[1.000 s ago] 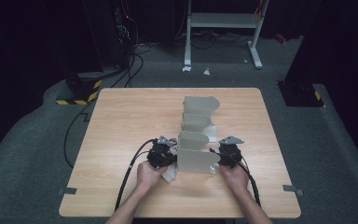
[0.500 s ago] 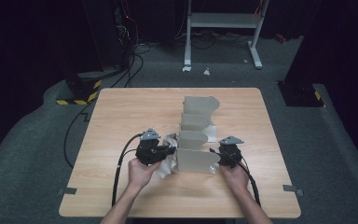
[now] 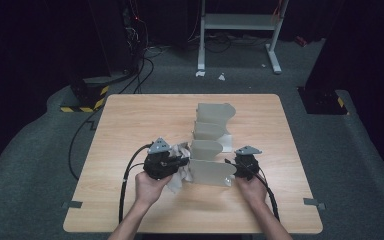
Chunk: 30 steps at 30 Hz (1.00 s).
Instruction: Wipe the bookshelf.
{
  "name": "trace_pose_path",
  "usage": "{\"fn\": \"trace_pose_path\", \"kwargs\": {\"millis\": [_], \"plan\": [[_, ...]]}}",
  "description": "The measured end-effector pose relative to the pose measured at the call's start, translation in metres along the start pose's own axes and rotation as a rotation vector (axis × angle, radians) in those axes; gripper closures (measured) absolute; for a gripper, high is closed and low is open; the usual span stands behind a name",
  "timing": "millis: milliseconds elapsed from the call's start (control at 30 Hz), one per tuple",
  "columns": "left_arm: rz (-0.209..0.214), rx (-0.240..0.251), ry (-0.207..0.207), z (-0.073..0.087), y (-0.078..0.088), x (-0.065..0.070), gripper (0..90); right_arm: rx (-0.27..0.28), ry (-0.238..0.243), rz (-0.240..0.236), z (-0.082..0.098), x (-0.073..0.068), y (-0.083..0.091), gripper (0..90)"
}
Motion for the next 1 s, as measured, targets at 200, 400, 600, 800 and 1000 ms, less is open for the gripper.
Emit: {"fn": "trace_pose_path", "kwargs": {"millis": [200,400,600,800,1000], "plan": [[-0.022,-0.051,0.031,0.020,-0.018,-0.004,84.8,0.000,-0.003,-0.001,0.000,-0.001,0.000,46.8],[-0.041,-0.117,0.019,0.040,-0.031,-0.013,84.8,0.000,-0.002,-0.001,0.000,-0.001,0.000,46.8],[-0.044,-0.130,0.031,0.044,-0.036,-0.018,84.9,0.000,-0.002,-0.001,0.000,-0.001,0.000,47.4],[-0.073,-0.151,0.039,0.047,-0.038,-0.028,84.9,0.007,0.010,-0.011,0.000,-0.003,0.001,53.4],[-0.047,-0.128,0.077,0.041,-0.039,-0.031,84.9,0.014,0.030,-0.027,-0.001,-0.008,0.002,66.0]]}}
Point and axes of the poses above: each handheld gripper's, and its own axes: y roughly backward along the jaws, z roughly out of its underside, x roughly to its right, the point moved 8 cm from there along -y, roughly forward along the jaws, and after that the axes turned 8 degrees about y, right-handed, at the moved point
